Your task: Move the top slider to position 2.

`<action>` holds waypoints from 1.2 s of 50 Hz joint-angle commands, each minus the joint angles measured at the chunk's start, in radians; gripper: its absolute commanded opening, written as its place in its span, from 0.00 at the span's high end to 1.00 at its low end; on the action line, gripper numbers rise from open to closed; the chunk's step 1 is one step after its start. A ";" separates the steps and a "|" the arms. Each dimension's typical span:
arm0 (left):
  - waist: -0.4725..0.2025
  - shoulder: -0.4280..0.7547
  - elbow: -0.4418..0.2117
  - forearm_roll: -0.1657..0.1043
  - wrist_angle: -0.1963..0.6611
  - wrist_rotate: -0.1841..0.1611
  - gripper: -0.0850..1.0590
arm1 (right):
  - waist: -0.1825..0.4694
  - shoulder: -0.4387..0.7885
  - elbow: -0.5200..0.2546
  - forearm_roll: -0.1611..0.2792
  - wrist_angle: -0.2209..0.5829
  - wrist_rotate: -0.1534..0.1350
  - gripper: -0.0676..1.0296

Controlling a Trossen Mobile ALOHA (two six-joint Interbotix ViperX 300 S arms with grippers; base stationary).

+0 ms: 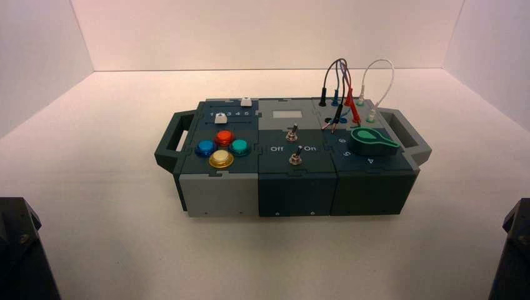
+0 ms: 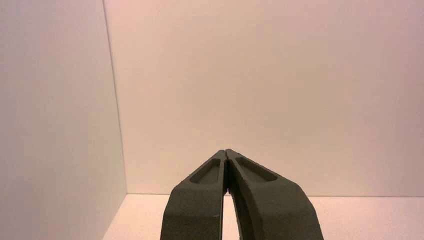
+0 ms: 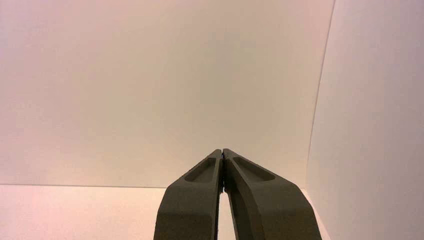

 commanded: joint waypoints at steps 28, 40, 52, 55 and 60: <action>-0.005 0.011 -0.026 0.006 0.025 0.002 0.95 | 0.000 0.008 -0.032 0.002 0.038 0.003 0.96; -0.023 0.031 -0.092 0.008 0.172 0.002 0.95 | 0.017 0.023 -0.077 0.003 0.130 0.005 0.96; -0.130 0.086 -0.199 0.008 0.514 0.003 0.95 | 0.155 0.098 -0.176 0.009 0.341 0.006 0.96; -0.141 0.100 -0.225 0.006 0.606 0.002 0.95 | 0.178 0.123 -0.201 0.009 0.371 0.006 0.96; -0.173 0.109 -0.270 0.002 0.738 0.002 0.95 | 0.210 0.166 -0.253 0.009 0.451 0.006 0.96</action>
